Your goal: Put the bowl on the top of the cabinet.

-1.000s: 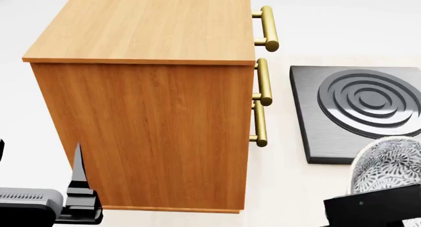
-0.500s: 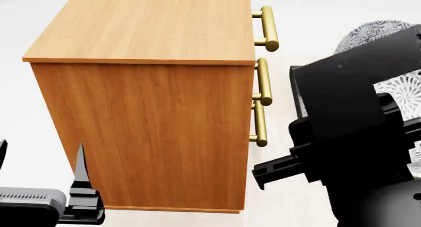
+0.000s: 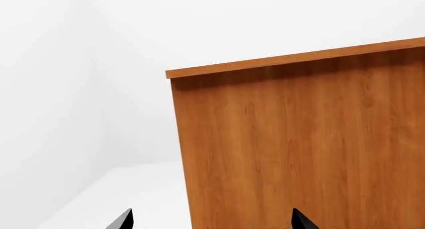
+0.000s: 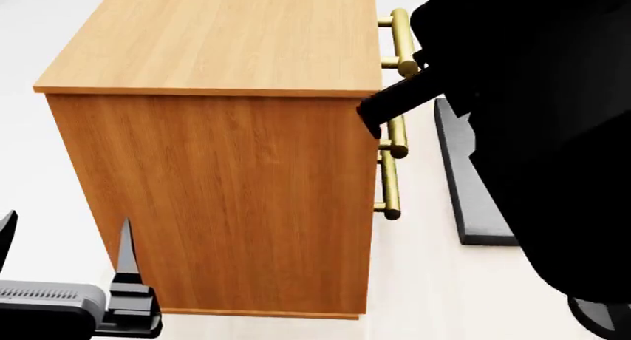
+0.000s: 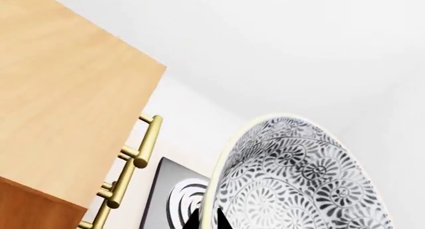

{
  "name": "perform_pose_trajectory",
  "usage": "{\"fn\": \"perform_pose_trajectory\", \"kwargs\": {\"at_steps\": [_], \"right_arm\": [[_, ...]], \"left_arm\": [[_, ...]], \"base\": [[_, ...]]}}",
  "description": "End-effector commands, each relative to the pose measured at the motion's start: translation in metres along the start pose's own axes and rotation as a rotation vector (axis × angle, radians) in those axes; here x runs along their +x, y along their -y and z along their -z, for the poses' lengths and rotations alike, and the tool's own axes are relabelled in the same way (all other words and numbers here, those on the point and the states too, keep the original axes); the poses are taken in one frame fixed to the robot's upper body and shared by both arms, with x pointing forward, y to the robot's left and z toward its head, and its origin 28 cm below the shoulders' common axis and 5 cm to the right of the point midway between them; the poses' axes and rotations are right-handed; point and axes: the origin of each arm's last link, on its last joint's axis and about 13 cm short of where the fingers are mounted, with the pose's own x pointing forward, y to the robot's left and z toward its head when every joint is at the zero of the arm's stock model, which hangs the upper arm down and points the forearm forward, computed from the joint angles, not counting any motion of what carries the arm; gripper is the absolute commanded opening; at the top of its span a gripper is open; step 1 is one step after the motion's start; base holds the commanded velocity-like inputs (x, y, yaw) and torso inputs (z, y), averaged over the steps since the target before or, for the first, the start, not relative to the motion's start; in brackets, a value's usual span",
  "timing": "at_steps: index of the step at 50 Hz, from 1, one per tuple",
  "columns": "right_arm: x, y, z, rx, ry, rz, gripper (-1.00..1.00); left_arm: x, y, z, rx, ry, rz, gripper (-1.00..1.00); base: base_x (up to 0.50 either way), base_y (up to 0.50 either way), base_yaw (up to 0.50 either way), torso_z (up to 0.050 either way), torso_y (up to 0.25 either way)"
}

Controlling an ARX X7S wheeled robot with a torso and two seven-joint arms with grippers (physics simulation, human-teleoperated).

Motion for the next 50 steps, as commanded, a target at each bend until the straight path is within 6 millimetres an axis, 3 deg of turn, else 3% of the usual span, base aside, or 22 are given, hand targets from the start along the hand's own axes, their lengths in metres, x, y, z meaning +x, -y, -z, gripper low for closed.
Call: {"fn": "perform_pose_trajectory", "kwargs": {"at_steps": [1, 11, 26, 50], "right_arm": [[-0.004, 0.006, -0.037, -0.044, 0.031, 0.03, -1.0], [-0.009, 0.006, -0.06, -0.015, 0.085, 0.018, -1.0], [-0.003, 0.0, -0.08, -0.025, 0.115, 0.002, -1.0], [-0.004, -0.033, -0.092, -0.135, 0.183, -0.072, -1.0]], "left_arm": [[-0.001, 0.001, 0.002, 0.003, -0.004, 0.002, 1.0], [0.0, 0.002, 0.002, 0.006, -0.005, 0.005, 1.0], [0.002, 0.002, 0.002, 0.01, -0.011, 0.006, 1.0], [0.002, 0.002, 0.005, 0.01, -0.015, 0.01, 1.0]], "base": [[0.0, 0.0, 0.0, 0.0, 0.0], [0.0, 0.0, 0.0, 0.0, 0.0], [0.0, 0.0, 0.0, 0.0, 0.001], [0.0, 0.0, 0.0, 0.0, 0.0]]}}
